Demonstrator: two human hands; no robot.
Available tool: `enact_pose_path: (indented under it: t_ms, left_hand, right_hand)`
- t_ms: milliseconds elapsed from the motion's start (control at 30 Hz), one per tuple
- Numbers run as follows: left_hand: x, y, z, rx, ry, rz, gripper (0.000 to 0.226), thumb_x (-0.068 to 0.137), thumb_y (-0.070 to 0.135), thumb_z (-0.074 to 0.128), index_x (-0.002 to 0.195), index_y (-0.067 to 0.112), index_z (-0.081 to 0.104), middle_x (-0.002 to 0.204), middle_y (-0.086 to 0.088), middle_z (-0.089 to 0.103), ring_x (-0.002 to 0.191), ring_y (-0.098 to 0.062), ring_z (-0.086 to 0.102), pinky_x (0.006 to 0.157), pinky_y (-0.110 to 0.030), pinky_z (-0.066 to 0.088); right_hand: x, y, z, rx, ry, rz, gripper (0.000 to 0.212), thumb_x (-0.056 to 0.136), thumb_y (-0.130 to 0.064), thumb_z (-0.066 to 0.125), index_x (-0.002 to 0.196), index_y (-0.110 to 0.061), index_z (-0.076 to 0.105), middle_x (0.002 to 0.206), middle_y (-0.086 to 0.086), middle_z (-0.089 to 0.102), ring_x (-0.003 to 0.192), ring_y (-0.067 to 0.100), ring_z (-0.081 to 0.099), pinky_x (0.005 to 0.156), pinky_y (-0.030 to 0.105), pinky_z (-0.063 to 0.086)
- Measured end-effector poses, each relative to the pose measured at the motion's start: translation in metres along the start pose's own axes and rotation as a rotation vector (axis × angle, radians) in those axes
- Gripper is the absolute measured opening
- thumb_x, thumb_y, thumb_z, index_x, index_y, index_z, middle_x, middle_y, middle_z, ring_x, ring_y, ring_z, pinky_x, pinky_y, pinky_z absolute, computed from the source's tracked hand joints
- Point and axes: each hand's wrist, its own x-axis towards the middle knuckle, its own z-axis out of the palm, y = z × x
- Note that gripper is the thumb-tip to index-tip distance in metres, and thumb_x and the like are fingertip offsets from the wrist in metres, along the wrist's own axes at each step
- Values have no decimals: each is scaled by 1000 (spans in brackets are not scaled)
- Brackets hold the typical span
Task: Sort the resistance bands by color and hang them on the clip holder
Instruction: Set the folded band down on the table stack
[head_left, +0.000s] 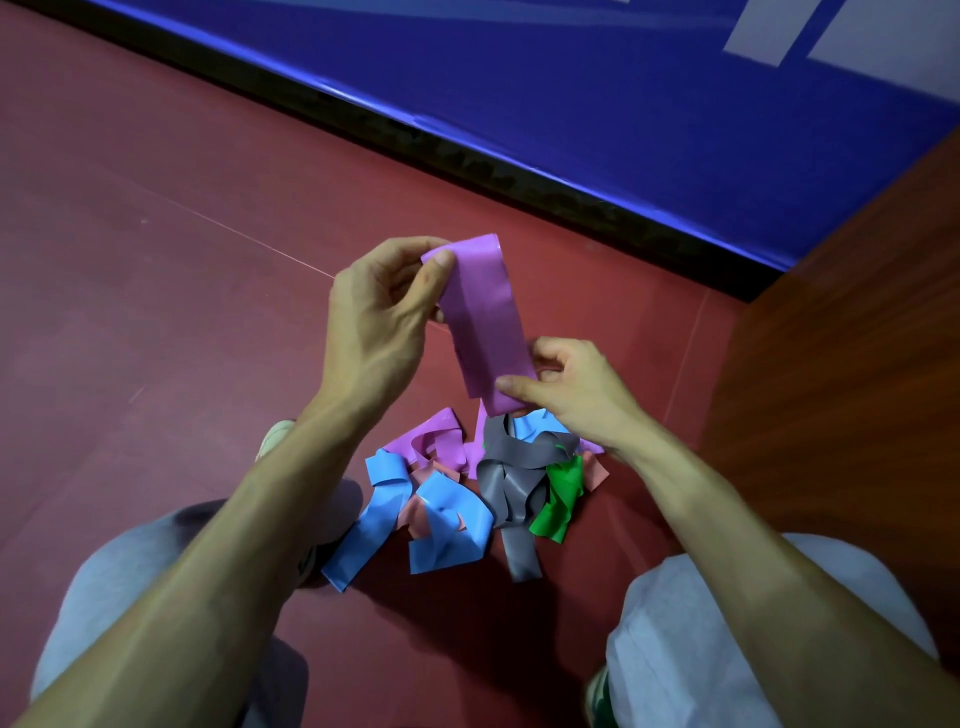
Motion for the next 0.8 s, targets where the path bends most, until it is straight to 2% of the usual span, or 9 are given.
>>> enact_pose_path:
  t_ms: [67, 100, 200, 300, 433, 600, 800]
  left_hand:
    - [1, 0, -1, 27, 16, 3, 10, 96, 17, 56, 96, 15, 66, 76, 6, 66, 62, -2, 60, 64, -28, 57]
    - [0, -1, 0, 50, 21, 8, 12, 96, 18, 55, 96, 14, 66, 74, 7, 65, 61, -1, 60, 65, -30, 57]
    - [1, -1, 0, 100, 16, 4, 26, 98, 28, 51, 91, 8, 68, 71, 7, 64, 62, -3, 61, 69, -39, 58]
    - [1, -1, 0, 130, 14, 8, 41, 97, 38, 48, 82, 5, 66, 67, 2, 63, 63, -9, 62, 69, -47, 57]
    - [0, 1, 2, 60, 37, -11, 30, 98, 30, 52, 81, 9, 67, 63, 8, 60, 59, -4, 58, 67, -41, 58]
    - [1, 2, 5, -157, 93, -110, 12, 96, 18, 55, 95, 15, 66, 69, 12, 62, 60, -2, 53, 56, -21, 49]
    - [2, -2, 5, -246, 102, -209, 17, 99, 16, 49, 96, 13, 66, 73, 4, 62, 56, -2, 51, 55, -18, 47]
  right_hand:
    - [-1, -4, 0, 12, 10, 3, 21, 80, -12, 76, 69, -22, 61, 59, -15, 66, 56, -1, 57, 62, 26, 52]
    - [-3, -7, 0, 31, 7, 10, 20, 80, -12, 76, 70, -19, 60, 53, -18, 62, 50, -4, 55, 63, 24, 53]
    - [-8, -14, 2, 49, -19, 31, 20, 83, -11, 73, 71, -15, 58, 39, -19, 50, 40, -2, 51, 73, 36, 56]
    - [-7, -13, 3, 41, -26, 27, 29, 81, -12, 75, 63, -21, 53, 39, -16, 50, 45, -1, 56, 71, 36, 56]
    - [-2, -5, 4, 86, 1, 21, 33, 77, -10, 77, 58, -22, 54, 46, -7, 55, 48, 6, 61, 56, 22, 52]
    - [0, -1, 4, 94, 43, 9, 40, 77, -6, 77, 54, -22, 49, 44, -7, 54, 49, 9, 63, 52, 21, 51]
    - [1, -1, 4, 92, 23, 14, 37, 78, -3, 76, 57, -20, 50, 42, -8, 56, 45, 4, 61, 47, 17, 47]
